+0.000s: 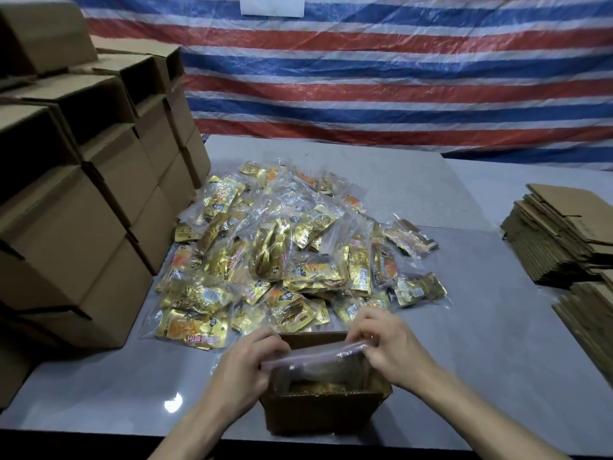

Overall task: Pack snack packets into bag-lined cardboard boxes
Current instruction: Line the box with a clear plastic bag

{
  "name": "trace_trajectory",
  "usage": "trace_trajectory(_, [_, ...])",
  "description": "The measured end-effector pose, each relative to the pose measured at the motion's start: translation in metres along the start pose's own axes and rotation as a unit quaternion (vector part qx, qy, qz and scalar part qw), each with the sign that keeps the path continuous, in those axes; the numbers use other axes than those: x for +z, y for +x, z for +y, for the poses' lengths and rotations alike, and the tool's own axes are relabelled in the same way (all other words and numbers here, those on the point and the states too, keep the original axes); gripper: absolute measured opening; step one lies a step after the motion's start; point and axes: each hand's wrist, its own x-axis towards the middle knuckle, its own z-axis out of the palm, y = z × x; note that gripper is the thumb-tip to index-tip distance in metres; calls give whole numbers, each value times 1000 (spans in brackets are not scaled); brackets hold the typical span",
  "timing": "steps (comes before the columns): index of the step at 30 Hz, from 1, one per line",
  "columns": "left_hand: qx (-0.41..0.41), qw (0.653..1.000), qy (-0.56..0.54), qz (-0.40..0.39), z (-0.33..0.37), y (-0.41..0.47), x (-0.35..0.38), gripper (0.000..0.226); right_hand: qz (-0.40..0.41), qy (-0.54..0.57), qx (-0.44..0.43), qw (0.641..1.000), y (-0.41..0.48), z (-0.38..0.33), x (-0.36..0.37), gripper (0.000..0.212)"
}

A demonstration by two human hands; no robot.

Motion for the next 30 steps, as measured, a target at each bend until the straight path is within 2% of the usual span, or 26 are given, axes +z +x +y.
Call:
trace_trajectory(5, [87,989,113,-47,11,12,4,41,-79,-72,-59,993,-11,4,1,25])
trace_trajectory(8, [112,982,133,-72,11,14,5,45,-199,-143,-15,969,-11,10,3,33])
trace_trajectory(10, [131,974,158,-96,9,15,4,43,-241,-177,14,954,-9,11,4,38])
trace_trajectory(13, [132,962,177,-159,6,20,2,31,-273,-185,52,943,-8,6,3,50])
trace_trajectory(18, [110,944,234,-204,10,30,1,19,-304,-203,68,928,-17,5,5,50])
trace_trajectory(21, [92,910,320,-249,13,33,6,21,-267,-196,73,941,-23,4,10,74])
trace_trajectory(24, [62,880,360,-305,14,33,10,38,-265,-209,66,939,-25,4,12,91])
trace_trajectory(27, [-24,880,309,-361,16,29,12,63,-282,-225,78,929,-21,1,11,94])
trace_trajectory(30, [-83,878,258,-395,21,27,10,105,-300,-230,80,922,-17,-6,11,90])
